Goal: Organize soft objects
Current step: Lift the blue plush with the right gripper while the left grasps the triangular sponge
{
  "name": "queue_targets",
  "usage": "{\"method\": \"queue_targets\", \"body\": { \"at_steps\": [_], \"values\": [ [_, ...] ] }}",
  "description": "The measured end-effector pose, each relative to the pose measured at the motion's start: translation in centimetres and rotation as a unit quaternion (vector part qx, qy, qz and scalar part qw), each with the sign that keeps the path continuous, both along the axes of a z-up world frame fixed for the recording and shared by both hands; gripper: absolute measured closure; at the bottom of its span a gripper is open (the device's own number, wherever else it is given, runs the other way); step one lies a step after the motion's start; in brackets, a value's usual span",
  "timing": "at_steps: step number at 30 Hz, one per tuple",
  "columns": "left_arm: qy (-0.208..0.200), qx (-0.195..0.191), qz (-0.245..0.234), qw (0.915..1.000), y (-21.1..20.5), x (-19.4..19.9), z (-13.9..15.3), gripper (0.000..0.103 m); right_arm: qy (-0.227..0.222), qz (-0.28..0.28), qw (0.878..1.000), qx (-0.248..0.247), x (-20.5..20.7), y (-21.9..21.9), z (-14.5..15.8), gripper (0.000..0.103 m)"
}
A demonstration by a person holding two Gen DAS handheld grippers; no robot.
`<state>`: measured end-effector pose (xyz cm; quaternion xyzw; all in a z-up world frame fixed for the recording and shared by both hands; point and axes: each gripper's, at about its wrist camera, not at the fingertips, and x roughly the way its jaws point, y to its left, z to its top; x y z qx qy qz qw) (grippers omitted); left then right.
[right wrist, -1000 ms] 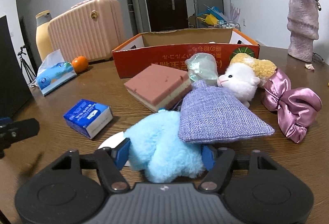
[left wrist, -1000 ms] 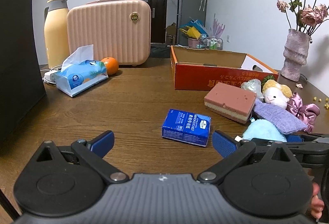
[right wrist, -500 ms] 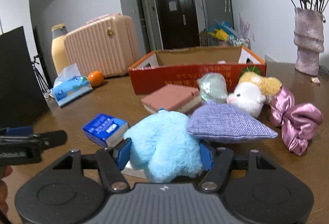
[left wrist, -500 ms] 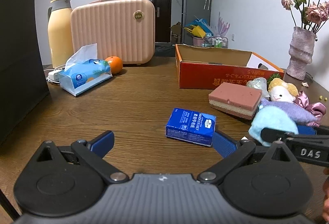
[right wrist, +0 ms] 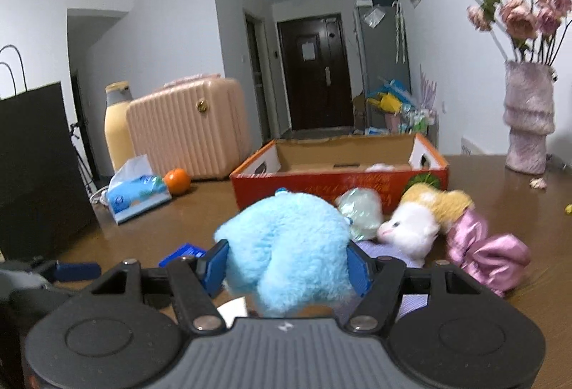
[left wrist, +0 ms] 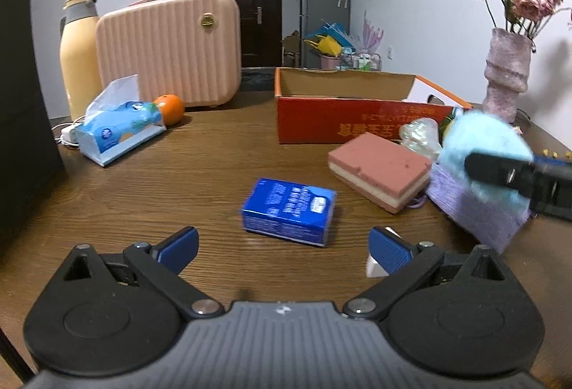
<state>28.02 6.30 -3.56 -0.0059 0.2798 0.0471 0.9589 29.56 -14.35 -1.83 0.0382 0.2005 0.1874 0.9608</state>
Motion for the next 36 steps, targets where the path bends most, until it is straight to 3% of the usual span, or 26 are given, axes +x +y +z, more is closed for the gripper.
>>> {"method": "queue_targets", "body": {
  "at_steps": [21,32,36],
  "values": [
    [0.044,0.025,-0.035,0.9981,-6.4,2.5,-2.0,0.000,0.003,-0.036,0.999,0.003,2.0,-7.5,-1.2,0.037],
    [0.061,0.023,-0.054,0.9964,-7.4,3.8,-2.7,0.030,0.011,-0.036,0.999,-0.002,2.3,-8.5,-1.8,0.037],
    [0.067,0.017,-0.060,0.9957,-7.4,4.0,-2.9,0.046,0.009,-0.034,0.999,-0.005,2.2,-8.4,-1.9,0.037]
  ]
}}
